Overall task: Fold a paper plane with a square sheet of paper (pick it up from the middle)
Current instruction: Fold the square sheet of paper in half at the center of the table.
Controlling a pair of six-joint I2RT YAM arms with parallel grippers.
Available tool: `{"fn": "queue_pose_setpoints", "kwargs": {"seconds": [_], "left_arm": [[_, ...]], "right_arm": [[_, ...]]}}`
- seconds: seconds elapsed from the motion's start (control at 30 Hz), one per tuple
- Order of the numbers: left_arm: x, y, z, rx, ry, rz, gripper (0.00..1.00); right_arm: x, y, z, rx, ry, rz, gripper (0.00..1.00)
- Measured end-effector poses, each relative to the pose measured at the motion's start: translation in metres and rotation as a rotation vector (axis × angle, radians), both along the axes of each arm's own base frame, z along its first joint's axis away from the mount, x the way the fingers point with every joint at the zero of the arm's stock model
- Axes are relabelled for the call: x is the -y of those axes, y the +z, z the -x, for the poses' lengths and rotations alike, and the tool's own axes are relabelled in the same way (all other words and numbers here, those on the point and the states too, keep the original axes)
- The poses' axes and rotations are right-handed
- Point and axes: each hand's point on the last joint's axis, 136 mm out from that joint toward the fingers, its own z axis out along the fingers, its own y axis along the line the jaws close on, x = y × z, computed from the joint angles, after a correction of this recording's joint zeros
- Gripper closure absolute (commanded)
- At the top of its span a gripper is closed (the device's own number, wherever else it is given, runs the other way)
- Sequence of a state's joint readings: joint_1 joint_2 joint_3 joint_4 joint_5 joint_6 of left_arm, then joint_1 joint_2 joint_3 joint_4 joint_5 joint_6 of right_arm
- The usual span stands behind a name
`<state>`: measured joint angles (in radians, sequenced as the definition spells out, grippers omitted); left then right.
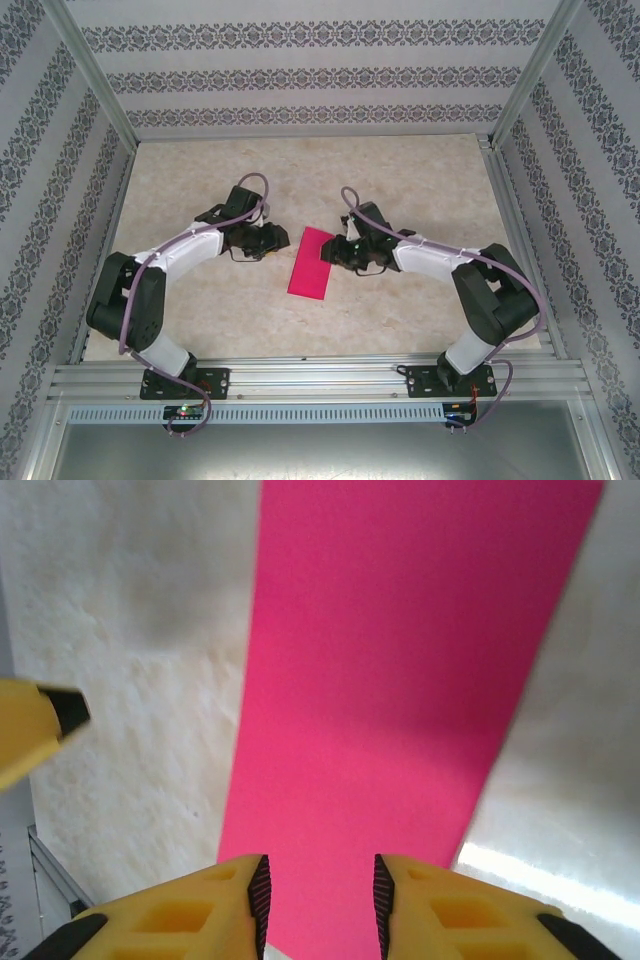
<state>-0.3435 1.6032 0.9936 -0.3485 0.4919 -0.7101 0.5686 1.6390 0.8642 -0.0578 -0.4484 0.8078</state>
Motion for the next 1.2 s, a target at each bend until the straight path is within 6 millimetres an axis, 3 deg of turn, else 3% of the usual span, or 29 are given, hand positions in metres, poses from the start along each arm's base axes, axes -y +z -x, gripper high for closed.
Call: {"fn": "queue_pose_setpoints", "kwargs": {"seconds": [0.27,0.6,0.77,0.83,1.03,1.2], "left_arm": [[0.026,-0.024,0.006,-0.111,-0.086,0.153,0.5],[0.049,-0.039,-0.001,-0.176,-0.153,0.268,0.51],[0.057,-0.039,-0.006,-0.183,-0.179,0.316,0.62],[0.058,-0.039,-0.005,-0.19,-0.183,0.323,0.72],[0.06,-0.039,-0.005,-0.19,-0.192,0.33,0.89],[0.06,-0.042,0.001,-0.184,-0.19,0.332,0.94]], "right_arm": [[0.006,-0.015,0.003,-0.032,-0.072,0.024,0.65],[0.011,-0.02,0.003,-0.037,-0.098,0.038,0.64],[0.016,-0.021,0.006,-0.03,-0.107,0.048,0.58],[0.018,-0.017,0.008,-0.017,-0.111,0.05,0.54],[0.029,0.009,0.01,0.069,-0.134,0.041,0.48],[0.035,0.029,0.011,0.137,-0.129,0.043,0.39]]}}
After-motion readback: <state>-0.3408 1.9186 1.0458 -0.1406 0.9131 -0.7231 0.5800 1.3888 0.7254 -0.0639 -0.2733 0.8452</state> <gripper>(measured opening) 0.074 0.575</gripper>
